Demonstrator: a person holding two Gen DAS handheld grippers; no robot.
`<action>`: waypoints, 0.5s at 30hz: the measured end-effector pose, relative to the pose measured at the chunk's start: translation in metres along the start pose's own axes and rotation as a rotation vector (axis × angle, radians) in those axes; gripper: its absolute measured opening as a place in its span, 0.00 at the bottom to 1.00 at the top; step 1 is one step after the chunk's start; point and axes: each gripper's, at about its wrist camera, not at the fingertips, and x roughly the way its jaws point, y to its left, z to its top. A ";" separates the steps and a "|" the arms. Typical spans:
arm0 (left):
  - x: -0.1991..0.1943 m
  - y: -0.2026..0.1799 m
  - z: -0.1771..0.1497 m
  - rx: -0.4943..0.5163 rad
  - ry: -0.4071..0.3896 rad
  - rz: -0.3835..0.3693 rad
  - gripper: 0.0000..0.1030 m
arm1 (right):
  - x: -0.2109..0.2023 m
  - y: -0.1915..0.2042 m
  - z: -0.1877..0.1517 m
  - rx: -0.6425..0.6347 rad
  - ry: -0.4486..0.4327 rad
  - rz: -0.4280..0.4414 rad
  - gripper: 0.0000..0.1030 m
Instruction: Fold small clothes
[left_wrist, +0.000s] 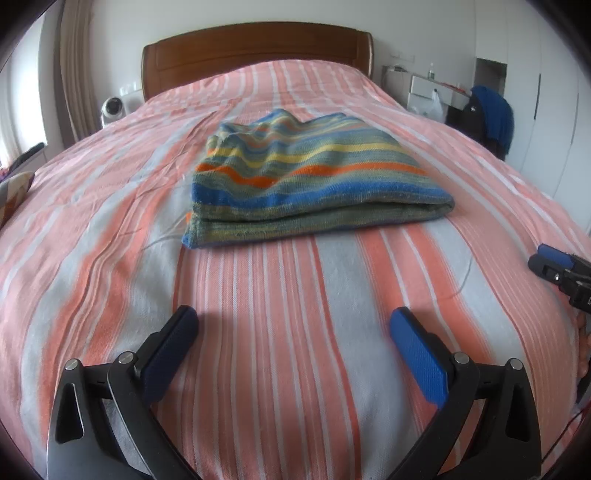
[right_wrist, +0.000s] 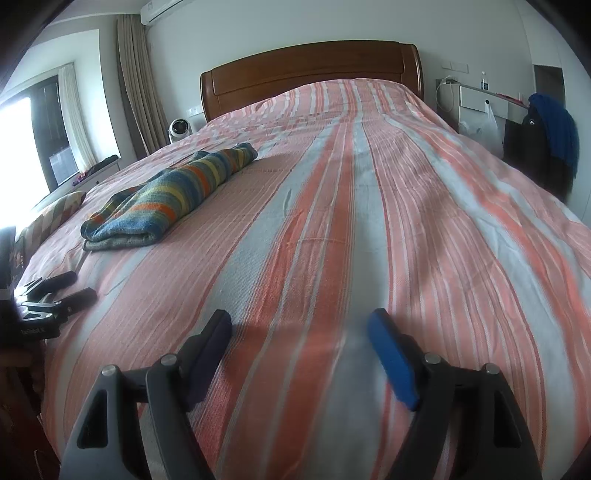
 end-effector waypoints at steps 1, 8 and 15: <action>0.001 0.000 0.001 0.001 0.004 0.002 1.00 | 0.000 0.000 0.000 -0.002 0.000 -0.003 0.75; 0.005 -0.002 0.001 0.014 0.026 0.027 0.99 | 0.001 0.004 0.000 -0.020 0.012 -0.032 0.75; 0.008 0.004 0.006 -0.010 0.069 0.010 1.00 | 0.002 0.010 -0.001 -0.056 0.031 -0.083 0.78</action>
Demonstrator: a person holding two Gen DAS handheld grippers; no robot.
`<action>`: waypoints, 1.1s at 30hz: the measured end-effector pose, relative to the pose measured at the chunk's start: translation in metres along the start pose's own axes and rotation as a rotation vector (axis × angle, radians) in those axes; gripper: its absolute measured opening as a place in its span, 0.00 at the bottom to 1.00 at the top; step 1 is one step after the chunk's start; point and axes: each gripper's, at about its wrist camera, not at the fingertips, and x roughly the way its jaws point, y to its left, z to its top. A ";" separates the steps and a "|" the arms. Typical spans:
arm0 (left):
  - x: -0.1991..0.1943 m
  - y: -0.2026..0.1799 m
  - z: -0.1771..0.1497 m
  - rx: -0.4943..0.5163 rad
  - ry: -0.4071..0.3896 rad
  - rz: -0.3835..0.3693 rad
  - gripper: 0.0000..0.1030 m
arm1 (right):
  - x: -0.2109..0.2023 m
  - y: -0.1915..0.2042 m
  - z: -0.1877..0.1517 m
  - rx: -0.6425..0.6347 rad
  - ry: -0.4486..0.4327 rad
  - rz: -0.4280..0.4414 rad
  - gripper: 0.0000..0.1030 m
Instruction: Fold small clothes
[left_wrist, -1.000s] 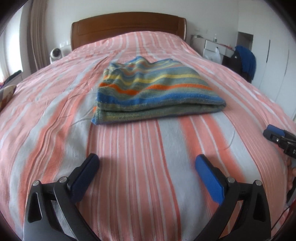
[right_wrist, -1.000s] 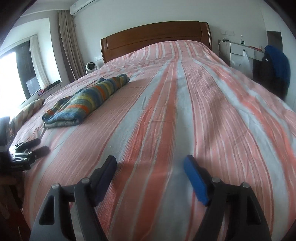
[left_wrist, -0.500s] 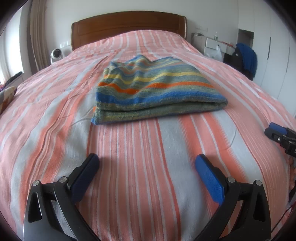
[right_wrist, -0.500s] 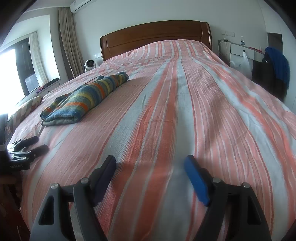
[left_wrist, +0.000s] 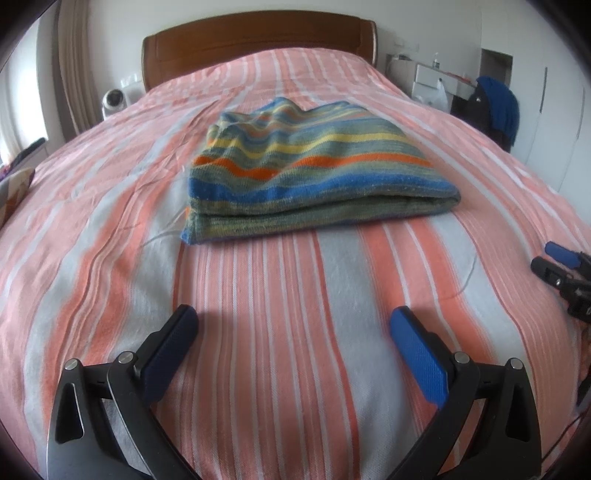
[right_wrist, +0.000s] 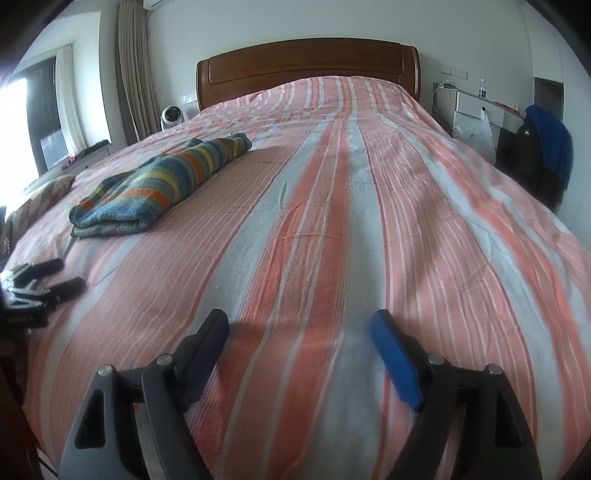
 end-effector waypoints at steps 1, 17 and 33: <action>-0.001 0.001 0.002 -0.007 0.020 -0.009 0.99 | 0.000 0.001 0.000 -0.008 0.003 -0.011 0.79; 0.099 0.141 0.147 -0.412 0.306 -0.317 0.98 | 0.110 0.038 0.164 0.282 0.198 0.491 0.77; 0.058 0.101 0.177 -0.199 0.139 -0.269 0.15 | 0.073 0.145 0.183 -0.123 0.005 0.250 0.20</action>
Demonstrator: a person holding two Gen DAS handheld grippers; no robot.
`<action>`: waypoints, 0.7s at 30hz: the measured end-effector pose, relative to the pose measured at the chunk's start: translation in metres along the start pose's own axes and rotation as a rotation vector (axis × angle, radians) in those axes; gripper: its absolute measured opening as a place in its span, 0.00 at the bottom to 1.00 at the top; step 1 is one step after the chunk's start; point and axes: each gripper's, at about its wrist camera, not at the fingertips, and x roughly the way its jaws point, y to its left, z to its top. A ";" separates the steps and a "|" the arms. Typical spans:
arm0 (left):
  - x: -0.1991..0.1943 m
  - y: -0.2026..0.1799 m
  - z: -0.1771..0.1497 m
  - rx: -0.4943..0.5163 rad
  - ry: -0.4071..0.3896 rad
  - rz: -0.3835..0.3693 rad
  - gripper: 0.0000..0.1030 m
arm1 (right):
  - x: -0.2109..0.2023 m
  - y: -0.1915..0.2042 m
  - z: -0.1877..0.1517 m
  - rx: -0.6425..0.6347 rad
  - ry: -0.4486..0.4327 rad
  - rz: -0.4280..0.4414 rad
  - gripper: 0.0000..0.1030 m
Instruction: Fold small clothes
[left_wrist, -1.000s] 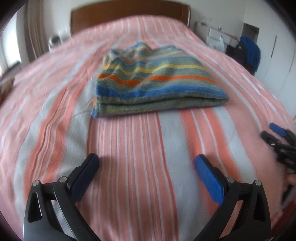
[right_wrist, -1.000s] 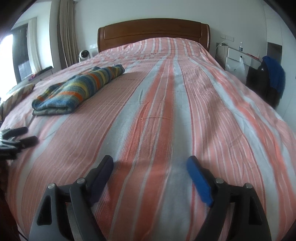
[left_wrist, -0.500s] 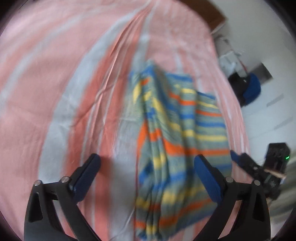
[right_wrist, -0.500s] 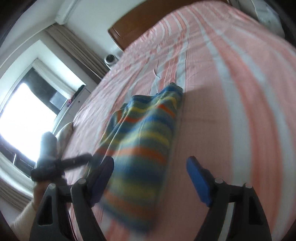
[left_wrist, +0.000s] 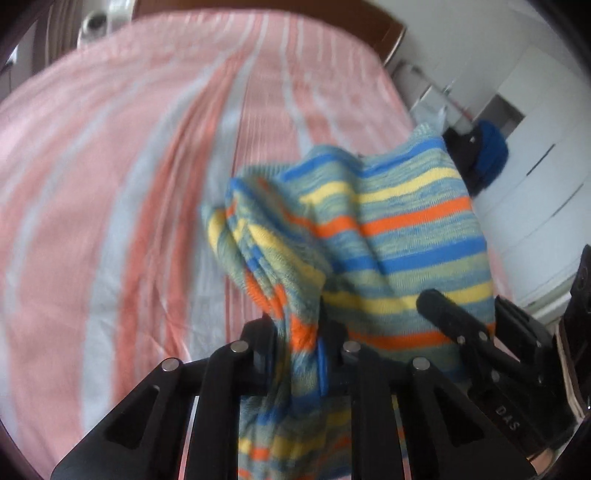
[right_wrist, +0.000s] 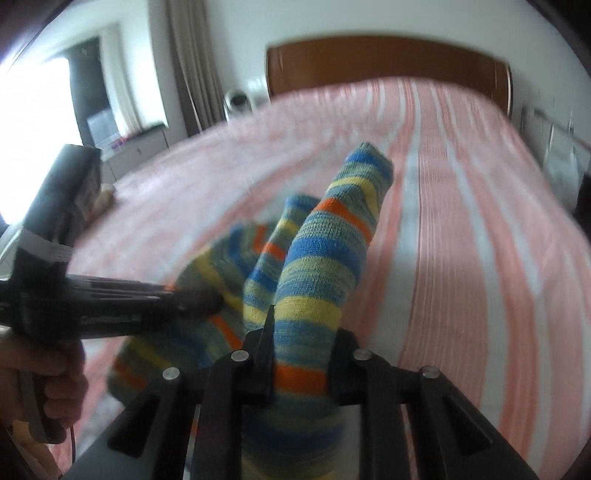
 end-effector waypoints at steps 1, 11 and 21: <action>-0.014 -0.007 0.005 0.021 -0.039 0.013 0.16 | -0.012 0.002 0.006 0.003 -0.040 0.006 0.20; -0.044 0.004 -0.062 0.090 -0.175 0.371 0.79 | -0.022 -0.043 -0.029 0.055 0.079 -0.214 0.93; -0.152 -0.097 -0.146 0.171 -0.386 0.496 1.00 | -0.187 -0.023 -0.092 -0.057 -0.107 -0.383 0.99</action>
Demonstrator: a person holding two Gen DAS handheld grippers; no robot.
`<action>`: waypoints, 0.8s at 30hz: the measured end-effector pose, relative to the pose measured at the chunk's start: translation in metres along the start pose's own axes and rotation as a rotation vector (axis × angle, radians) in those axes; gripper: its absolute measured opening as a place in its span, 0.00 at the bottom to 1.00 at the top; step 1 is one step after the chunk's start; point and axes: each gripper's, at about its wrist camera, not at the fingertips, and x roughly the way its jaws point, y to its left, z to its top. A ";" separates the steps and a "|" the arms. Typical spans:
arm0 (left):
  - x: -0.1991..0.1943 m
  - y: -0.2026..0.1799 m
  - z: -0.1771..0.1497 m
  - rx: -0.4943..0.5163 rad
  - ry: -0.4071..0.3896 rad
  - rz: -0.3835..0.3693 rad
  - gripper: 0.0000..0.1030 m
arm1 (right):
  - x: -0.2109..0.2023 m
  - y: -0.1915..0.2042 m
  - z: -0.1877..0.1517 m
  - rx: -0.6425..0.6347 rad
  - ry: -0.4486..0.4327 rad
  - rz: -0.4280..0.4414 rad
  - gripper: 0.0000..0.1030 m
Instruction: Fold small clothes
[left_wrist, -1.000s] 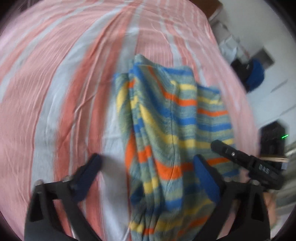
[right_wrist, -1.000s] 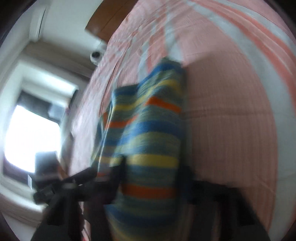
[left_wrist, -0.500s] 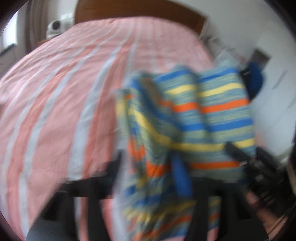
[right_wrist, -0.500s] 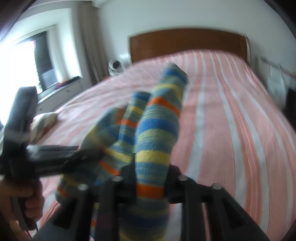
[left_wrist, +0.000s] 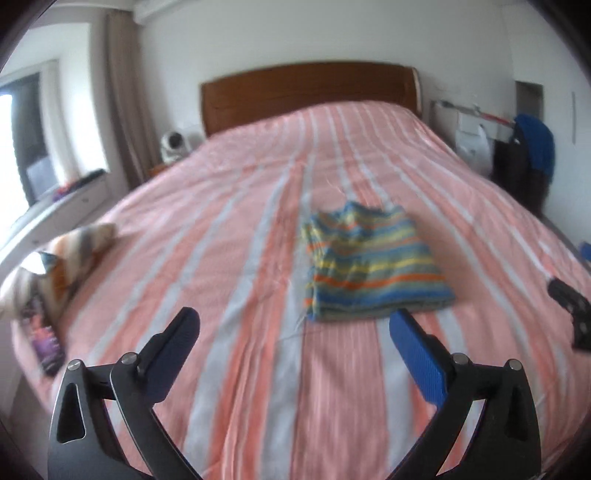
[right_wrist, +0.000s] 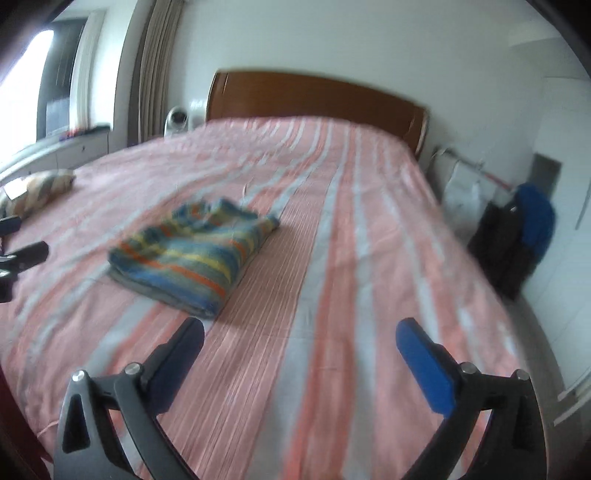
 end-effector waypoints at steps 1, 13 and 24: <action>-0.003 0.001 0.004 -0.007 -0.019 0.004 1.00 | -0.017 -0.001 0.001 0.017 -0.026 0.016 0.99; -0.052 -0.001 -0.003 -0.094 0.135 0.001 1.00 | -0.069 0.020 0.017 0.115 0.054 0.199 1.00; -0.073 -0.008 -0.007 -0.078 0.163 0.002 1.00 | -0.089 0.048 0.017 0.064 0.151 0.171 0.99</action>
